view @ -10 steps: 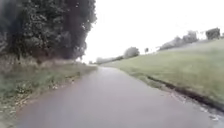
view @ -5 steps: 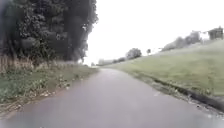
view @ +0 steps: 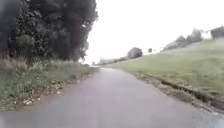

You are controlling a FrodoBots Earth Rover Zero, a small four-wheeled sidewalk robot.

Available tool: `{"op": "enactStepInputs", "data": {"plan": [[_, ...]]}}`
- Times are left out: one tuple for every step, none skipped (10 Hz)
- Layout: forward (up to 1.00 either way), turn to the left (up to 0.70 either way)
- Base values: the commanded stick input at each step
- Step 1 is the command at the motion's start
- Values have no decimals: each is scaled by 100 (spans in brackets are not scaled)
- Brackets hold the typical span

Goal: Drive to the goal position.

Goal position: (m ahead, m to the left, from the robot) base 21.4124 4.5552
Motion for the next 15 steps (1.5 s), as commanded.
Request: {"op": "enactStepInputs", "data": {"plan": [[100,20],[100,15],[100,10],[100,5],[100,3],[100,3],[100,3],[100,3],[100,3],[100,3],[100,3],[100,3],[100,3],[100,3],[100,3]]}}
